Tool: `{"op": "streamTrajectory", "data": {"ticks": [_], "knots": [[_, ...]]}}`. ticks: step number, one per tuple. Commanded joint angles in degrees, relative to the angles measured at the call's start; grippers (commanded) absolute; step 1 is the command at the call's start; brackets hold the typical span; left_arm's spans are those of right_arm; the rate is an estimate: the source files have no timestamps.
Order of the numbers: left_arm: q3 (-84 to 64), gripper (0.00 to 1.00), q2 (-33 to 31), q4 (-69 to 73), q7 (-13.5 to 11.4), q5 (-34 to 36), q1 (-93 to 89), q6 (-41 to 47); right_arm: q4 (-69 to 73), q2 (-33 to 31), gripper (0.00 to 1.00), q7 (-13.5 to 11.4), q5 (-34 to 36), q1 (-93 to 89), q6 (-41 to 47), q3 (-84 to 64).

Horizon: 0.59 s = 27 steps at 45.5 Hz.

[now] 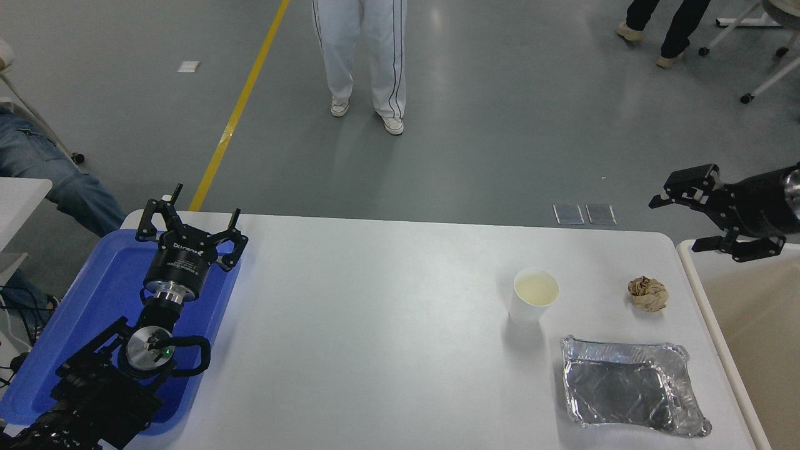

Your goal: Pick up paper cup place in dustbin

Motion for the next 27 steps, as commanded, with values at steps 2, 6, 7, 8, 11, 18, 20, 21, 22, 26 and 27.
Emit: {"op": "streamTrajectory", "data": {"ticks": [2, 6, 7, 8, 11, 18, 20, 21, 22, 26, 27], "knots": [[0.0, 1.0, 0.01, 0.0, 0.0, -0.01, -0.01, 0.0, -0.03, 8.32, 1.0, -0.2, -10.99, 9.71, 4.29, -3.35], [0.0, 1.0, 0.01, 0.0, 0.0, -0.01, -0.01, 0.0, -0.11, 9.99, 1.0, -0.2, -13.28, 11.47, 4.29, -3.53], [0.0, 1.0, 0.01, 0.0, 0.0, -0.01, -0.01, 0.0, -0.11, 10.25, 1.0, -0.29, -13.37, 11.91, 4.29, -3.53], [0.0, 1.0, 0.01, 0.0, 0.0, -0.01, -0.01, 0.0, -0.11, 10.52, 1.0, -0.29, -13.37, 12.35, 4.29, -3.53], [0.0, 1.0, 0.01, 0.0, 0.0, -0.01, -0.01, 0.0, -0.03, 12.09, 1.0, -0.2, -13.28, 13.49, 4.29, -3.53], [0.0, 1.0, 0.01, 0.0, 0.0, -0.01, -0.01, 0.0, 0.06, 20.0, 1.0, -0.2, -13.37, 16.13, 4.29, -5.19], [0.0, 1.0, 0.01, 0.0, 0.0, -0.01, -0.01, 0.0, 0.06, 22.2, 1.0, -0.2, -13.28, 17.18, 4.29, -5.99], [0.0, 1.0, 0.01, 0.0, 0.0, -0.01, -0.01, 0.0, 0.06, 23.78, 1.0, -0.2, -13.28, 18.41, 4.29, -6.25], [0.0, 1.0, 0.01, 0.0, 0.0, -0.01, -0.01, 0.0, 0.06, 24.31, 1.0, -0.2, -13.28, 19.03, 4.29, -6.34], [0.0, 1.0, 0.01, 0.0, 0.0, -0.01, -0.01, 0.0, 0.24, 25.63, 1.0, -0.29, -13.28, 20.88, 4.29, -6.25], [0.0, 1.0, 0.01, 0.0, 0.0, -0.01, -0.01, 0.0, 0.33, 25.81, 1.0, -0.2, -13.28, 21.32, 4.29, -6.25]]}}
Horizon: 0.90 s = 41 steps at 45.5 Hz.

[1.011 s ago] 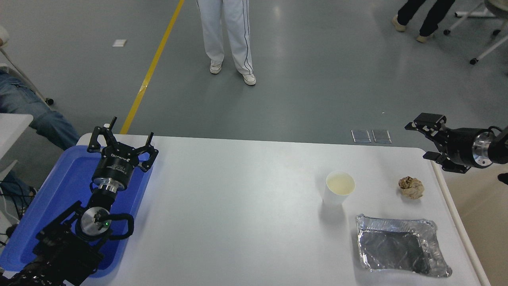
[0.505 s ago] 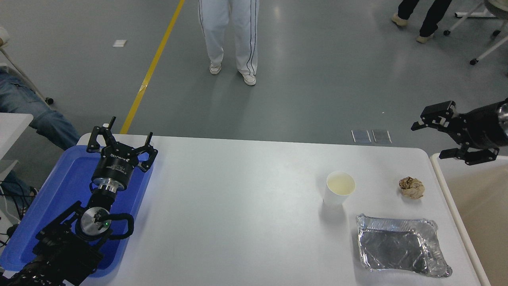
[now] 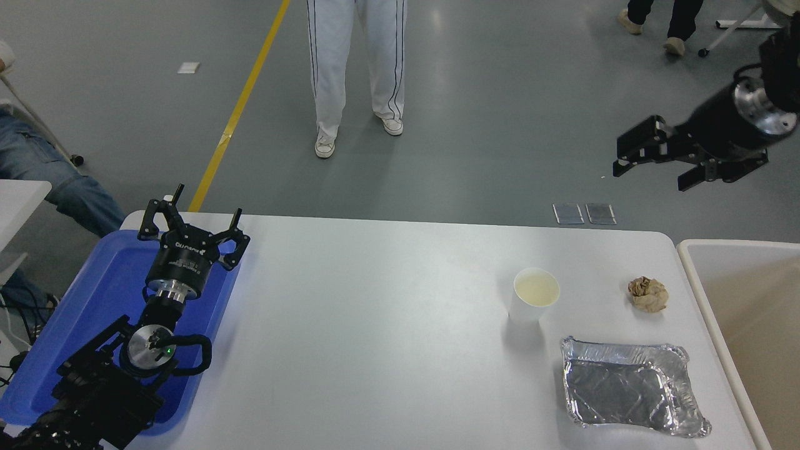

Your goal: Pick up paper cup place in dustbin

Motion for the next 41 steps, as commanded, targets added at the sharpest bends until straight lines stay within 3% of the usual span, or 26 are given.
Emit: {"op": "streamTrajectory", "data": {"ticks": [1, 41], "knots": [[0.0, 1.0, 0.02, -0.01, 0.0, -0.01, -0.01, 0.0, 0.38, 7.36, 1.0, 0.0, -0.88, 5.95, 0.26, -1.2], [0.0, 1.0, 0.02, -0.01, 0.0, -0.01, -0.01, 0.0, 2.23, 8.77, 1.0, 0.0, 0.17, 7.72, 0.26, -4.63]]}}
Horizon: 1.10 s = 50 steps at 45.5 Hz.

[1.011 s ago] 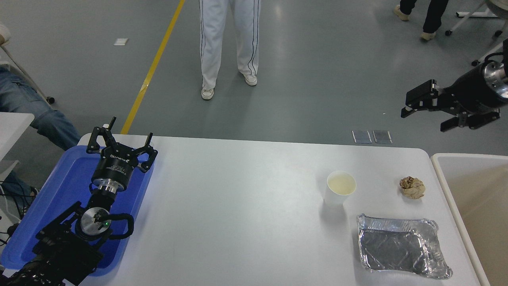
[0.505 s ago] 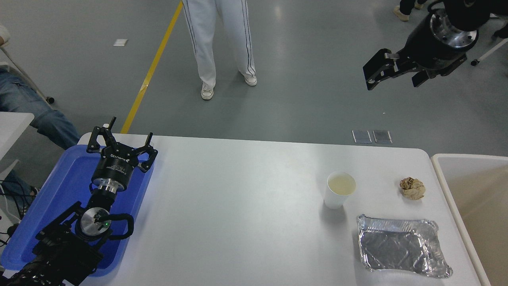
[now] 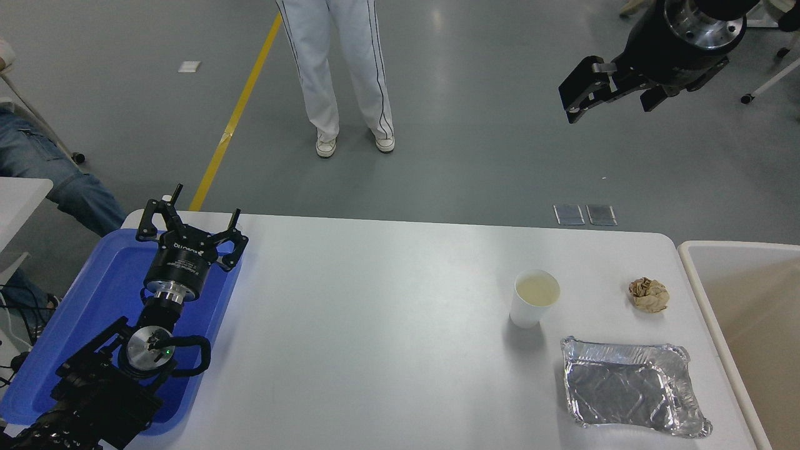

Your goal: Pick up paper cup place in dustbin

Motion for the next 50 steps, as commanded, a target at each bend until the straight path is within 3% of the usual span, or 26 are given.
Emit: {"op": "streamTrajectory", "data": {"ticks": [1, 50], "knots": [[0.0, 1.0, 0.0, -0.03, 0.0, 0.0, 0.0, -0.05, 1.18, 0.13, 1.0, 0.01, 2.2, -0.45, 0.01, -2.38], [0.0, 1.0, 0.0, -0.03, 0.09, 0.09, -0.09, -0.05, 2.59, 1.27, 0.99, -0.08, 2.91, -17.49, 0.01, 2.53]]}}
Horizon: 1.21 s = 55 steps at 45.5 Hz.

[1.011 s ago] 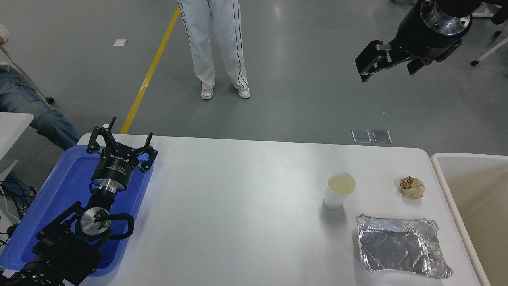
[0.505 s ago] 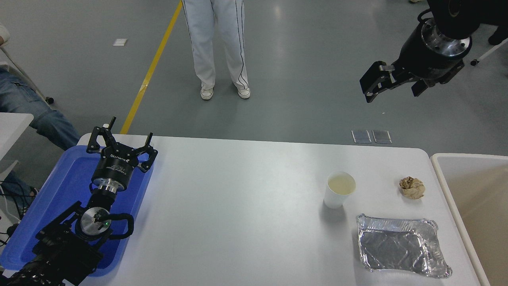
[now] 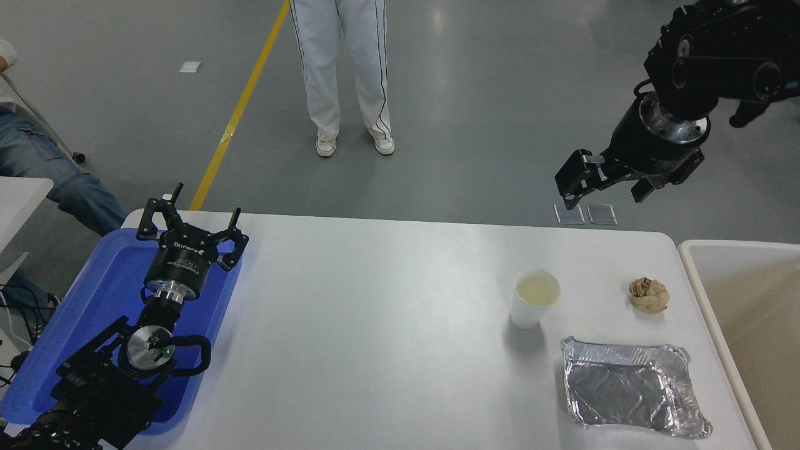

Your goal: Pick up paper cup place in dustbin

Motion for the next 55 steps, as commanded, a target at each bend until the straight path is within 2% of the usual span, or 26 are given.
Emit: {"op": "streamTrajectory", "data": {"ticks": [1, 9, 15, 19, 42, 55], "knots": [[-0.04, 1.0, 0.0, 0.0, 0.0, 0.0, 0.01, 0.01, -0.22, -0.01, 0.99, -0.01, 0.09, -5.02, 0.0, 2.23], [-0.04, 1.0, 0.0, 0.0, 0.0, -0.09, 0.01, 0.01, -1.18, 0.08, 0.98, -0.01, 0.09, -9.85, -0.26, 2.76], [0.05, 1.0, 0.0, 0.0, 0.0, 0.0, 0.01, 0.01, -1.54, 0.08, 0.98, -0.1, 0.09, -12.84, -5.44, 2.67], [-0.04, 1.0, 0.0, 0.0, 0.0, -0.09, 0.01, 0.01, -1.62, 0.17, 0.91, -0.01, 0.0, -14.25, -9.39, 2.67], [0.05, 1.0, 0.0, 0.0, 0.0, 0.0, 0.01, 0.01, -1.89, 3.07, 0.91, -0.01, -0.44, -23.13, -30.32, 2.76], [0.05, 1.0, 0.0, 0.0, 0.0, 0.0, 0.01, 0.01, -7.16, 3.33, 0.91, -0.01, -0.09, -30.33, -34.02, 4.43]]}}
